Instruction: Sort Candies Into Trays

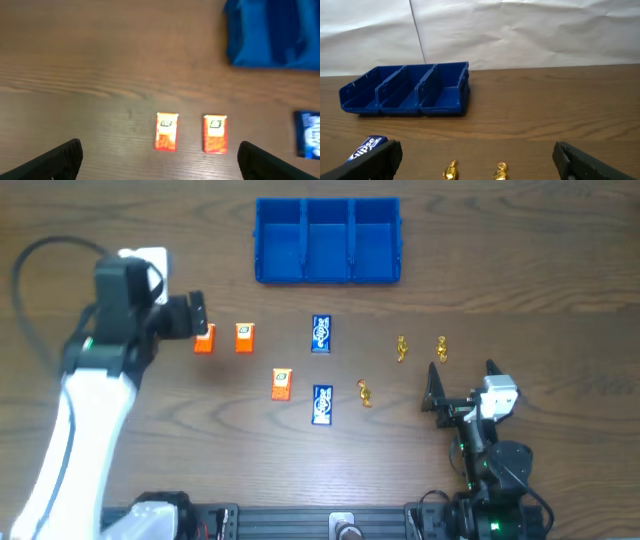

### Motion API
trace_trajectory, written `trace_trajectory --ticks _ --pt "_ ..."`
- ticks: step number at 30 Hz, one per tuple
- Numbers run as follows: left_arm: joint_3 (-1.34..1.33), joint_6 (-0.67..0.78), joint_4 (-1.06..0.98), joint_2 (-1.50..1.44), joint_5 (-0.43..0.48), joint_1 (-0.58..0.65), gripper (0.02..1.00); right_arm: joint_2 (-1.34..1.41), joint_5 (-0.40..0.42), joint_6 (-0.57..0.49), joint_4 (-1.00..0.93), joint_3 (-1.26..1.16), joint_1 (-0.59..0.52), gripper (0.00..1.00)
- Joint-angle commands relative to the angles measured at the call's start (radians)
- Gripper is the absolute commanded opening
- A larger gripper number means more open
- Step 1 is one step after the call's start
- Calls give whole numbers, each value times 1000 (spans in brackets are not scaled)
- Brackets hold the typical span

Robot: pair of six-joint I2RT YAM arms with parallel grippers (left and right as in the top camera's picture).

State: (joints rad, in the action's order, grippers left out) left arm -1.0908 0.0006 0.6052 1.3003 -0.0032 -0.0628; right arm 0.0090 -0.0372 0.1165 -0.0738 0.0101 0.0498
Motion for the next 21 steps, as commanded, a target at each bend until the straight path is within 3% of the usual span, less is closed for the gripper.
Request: trace_trajectory --ticks 1,9,21 --pt "-22 27 -32 173 29 20 991 -6 -2 -14 -6 -2 2 998" --pt "-22 109 -84 351 106 63 985 -6 -2 -14 -6 -2 2 998" --pt "-22 176 -184 514 154 60 982 -6 -2 -14 -6 -2 2 998"
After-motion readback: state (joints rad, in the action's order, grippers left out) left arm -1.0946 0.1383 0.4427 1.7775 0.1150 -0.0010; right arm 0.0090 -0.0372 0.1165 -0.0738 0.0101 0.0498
